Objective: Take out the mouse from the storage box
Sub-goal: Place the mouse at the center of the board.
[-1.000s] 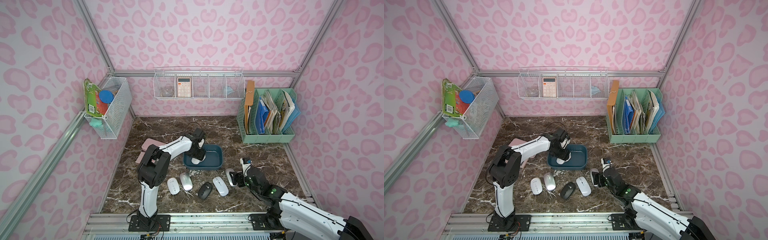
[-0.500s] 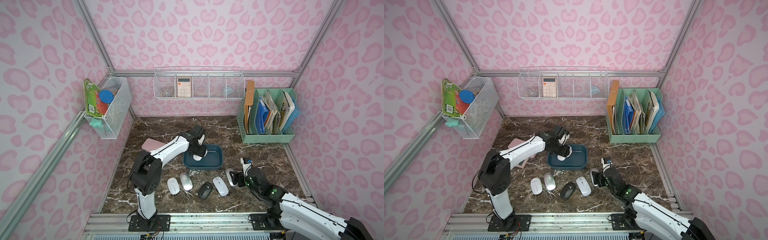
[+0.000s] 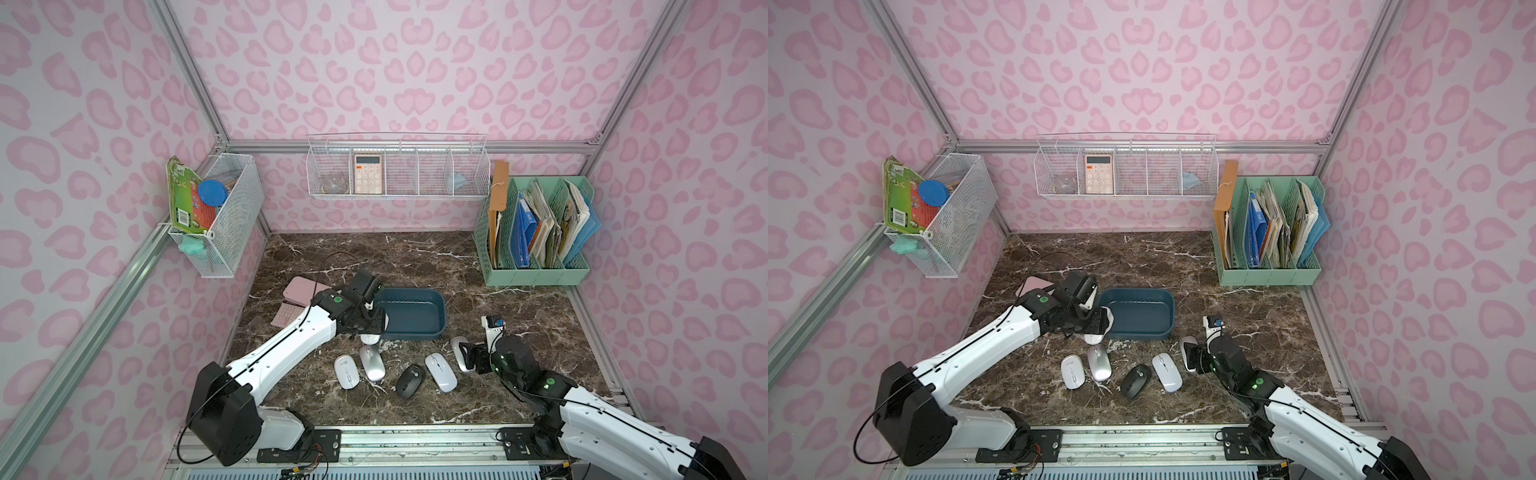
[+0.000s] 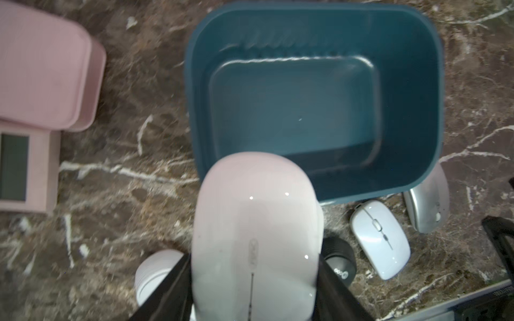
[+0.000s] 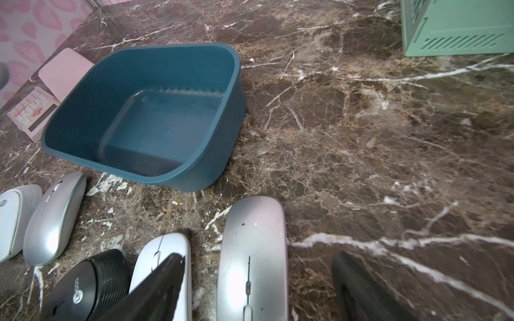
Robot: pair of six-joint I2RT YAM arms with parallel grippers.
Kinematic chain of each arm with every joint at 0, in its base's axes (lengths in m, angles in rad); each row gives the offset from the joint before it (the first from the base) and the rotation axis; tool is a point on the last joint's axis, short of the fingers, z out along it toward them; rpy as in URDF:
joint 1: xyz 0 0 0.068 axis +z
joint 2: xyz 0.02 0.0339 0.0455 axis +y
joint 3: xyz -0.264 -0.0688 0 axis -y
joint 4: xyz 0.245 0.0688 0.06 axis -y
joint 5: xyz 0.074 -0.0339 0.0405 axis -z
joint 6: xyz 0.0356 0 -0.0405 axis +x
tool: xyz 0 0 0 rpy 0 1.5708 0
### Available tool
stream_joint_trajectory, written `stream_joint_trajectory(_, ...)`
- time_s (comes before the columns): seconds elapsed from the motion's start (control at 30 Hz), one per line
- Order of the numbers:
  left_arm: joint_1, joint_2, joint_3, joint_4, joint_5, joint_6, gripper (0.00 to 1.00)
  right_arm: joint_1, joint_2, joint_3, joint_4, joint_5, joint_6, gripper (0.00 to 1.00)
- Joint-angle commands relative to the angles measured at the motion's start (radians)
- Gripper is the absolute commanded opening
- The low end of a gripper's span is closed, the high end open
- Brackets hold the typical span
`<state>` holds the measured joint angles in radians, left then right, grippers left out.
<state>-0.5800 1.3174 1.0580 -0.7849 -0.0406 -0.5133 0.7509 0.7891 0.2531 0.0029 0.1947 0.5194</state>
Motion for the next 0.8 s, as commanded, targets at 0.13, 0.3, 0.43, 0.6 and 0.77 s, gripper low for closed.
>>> stream_joint_trajectory(0.13, 0.002, -0.214, -0.168, -0.274, -0.261, -0.415, 0.56, 0.001, 0.025, 0.008, 0.022, -0.005, -0.006, 0.86)
stream_joint_trajectory(0.3, 0.01, -0.315, -0.293, -0.314, -0.333, -0.58, 0.54, 0.001, 0.038, 0.015, 0.019, -0.003, -0.004, 0.86)
stream_joint_trajectory(0.43, 0.031, -0.352, -0.354, -0.316, -0.367, -0.653, 0.53, 0.0, 0.037, 0.014, 0.017, -0.003, -0.003, 0.86)
stream_joint_trajectory(0.6, 0.067, -0.349, -0.431, -0.213, -0.328, -0.636, 0.54, 0.0, 0.035, 0.014, 0.014, -0.001, -0.002, 0.86)
stream_joint_trajectory(0.77, 0.089, -0.267, -0.47, -0.127, -0.284, -0.628, 0.54, 0.001, 0.029, 0.012, 0.011, 0.0, -0.002, 0.86)
